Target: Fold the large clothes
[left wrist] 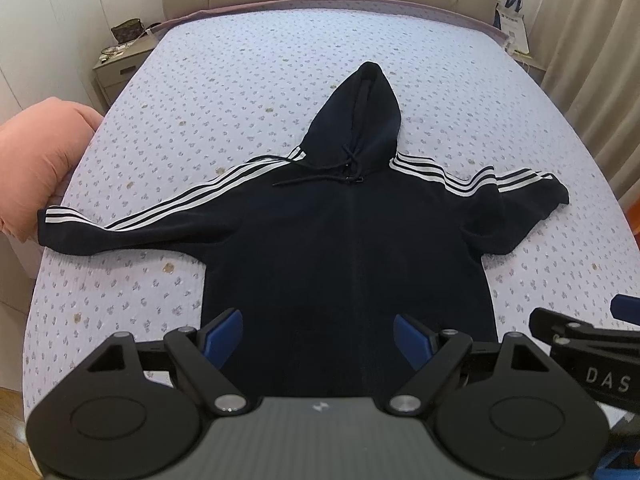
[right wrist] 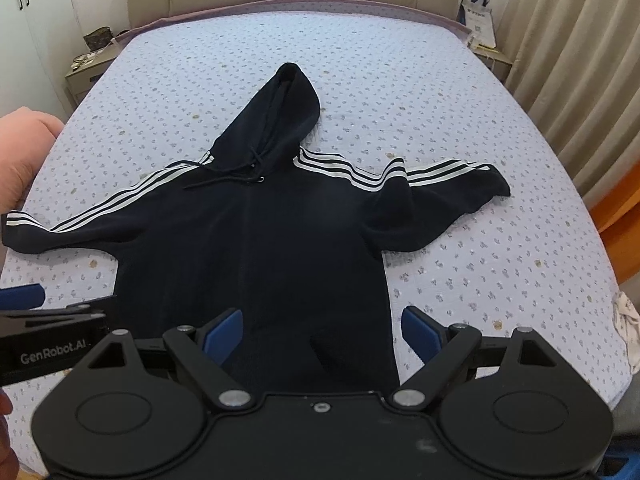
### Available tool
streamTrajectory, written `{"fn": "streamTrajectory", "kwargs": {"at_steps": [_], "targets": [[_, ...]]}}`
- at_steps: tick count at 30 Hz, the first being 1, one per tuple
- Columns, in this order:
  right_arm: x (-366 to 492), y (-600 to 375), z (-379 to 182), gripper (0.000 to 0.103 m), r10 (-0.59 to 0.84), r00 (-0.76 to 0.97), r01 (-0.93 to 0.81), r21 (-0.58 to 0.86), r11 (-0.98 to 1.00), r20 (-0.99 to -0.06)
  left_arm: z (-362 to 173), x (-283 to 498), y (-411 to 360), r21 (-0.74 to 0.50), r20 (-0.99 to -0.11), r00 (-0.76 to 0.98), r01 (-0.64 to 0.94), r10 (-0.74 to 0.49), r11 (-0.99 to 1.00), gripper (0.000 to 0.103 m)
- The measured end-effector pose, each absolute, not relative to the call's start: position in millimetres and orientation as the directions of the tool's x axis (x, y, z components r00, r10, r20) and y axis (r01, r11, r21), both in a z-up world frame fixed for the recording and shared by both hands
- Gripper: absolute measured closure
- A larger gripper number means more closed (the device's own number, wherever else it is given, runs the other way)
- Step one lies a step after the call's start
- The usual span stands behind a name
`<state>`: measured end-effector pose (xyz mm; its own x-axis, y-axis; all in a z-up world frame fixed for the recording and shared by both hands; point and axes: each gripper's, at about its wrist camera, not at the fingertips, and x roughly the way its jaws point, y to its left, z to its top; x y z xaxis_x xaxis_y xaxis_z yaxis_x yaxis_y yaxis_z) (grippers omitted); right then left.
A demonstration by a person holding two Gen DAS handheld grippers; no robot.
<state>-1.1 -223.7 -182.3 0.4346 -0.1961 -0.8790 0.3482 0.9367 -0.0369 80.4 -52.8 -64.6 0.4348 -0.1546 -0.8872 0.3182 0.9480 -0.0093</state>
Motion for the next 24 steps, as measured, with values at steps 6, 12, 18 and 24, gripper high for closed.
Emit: {"fn": "streamTrajectory", "kwargs": {"at_steps": [6, 12, 18, 24], "targets": [[12.1, -259.5, -184.3, 0.001, -0.145, 0.446, 0.283, -0.014, 0.959, -0.883, -59.2, 83.6, -86.1, -0.003, -0.884, 0.452, 0.248, -0.118, 0.969, 0.018], [23.7, -296.5, -192.5, 0.001, -0.111, 0.454, 0.238, 0.000, 0.971, -0.884, -66.3, 91.1, -123.7, 0.014, -0.887, 0.454, 0.204, -0.082, 0.979, 0.018], [37.8, -359.4, -228.4, 0.001, -0.089, 0.469, 0.256, 0.039, 0.966, -0.879, -96.3, 98.4, -167.2, 0.015, -0.860, 0.505, 0.172, -0.075, 0.985, 0.018], [52.8, -470.4, -301.7, 0.002, -0.053, 0.583, 0.295, 0.151, 0.943, -0.810, -149.7, 109.4, -202.9, -0.021, -0.798, 0.598, 0.107, -0.082, 0.994, 0.018]]}}
